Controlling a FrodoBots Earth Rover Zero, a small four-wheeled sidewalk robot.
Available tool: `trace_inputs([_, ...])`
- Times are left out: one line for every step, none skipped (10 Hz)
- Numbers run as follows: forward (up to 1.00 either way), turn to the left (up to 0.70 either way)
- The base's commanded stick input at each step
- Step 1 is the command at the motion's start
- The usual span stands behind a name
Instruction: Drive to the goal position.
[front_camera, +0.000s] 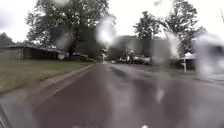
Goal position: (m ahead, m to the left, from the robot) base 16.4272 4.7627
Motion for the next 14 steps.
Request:
trace_inputs([0.50, -0.01])
trace_inputs([0.50, -0.01])
trace_inputs([0.50, -0.01])
trace_inputs([0.50, -0.01])
trace_inputs([0.50, -0.01])
trace_inputs([0.50, -0.01])
trace_inputs([0.50, -0.01])
trace_inputs([0.50, -0.01])
trace_inputs([0.50, -0.01])
trace_inputs([0.50, -0.01])
trace_inputs([0.50, -0.01])
trace_inputs([0.50, -0.01])
trace_inputs([0.50, -0.01])
trace_inputs([0.50, -0.01])
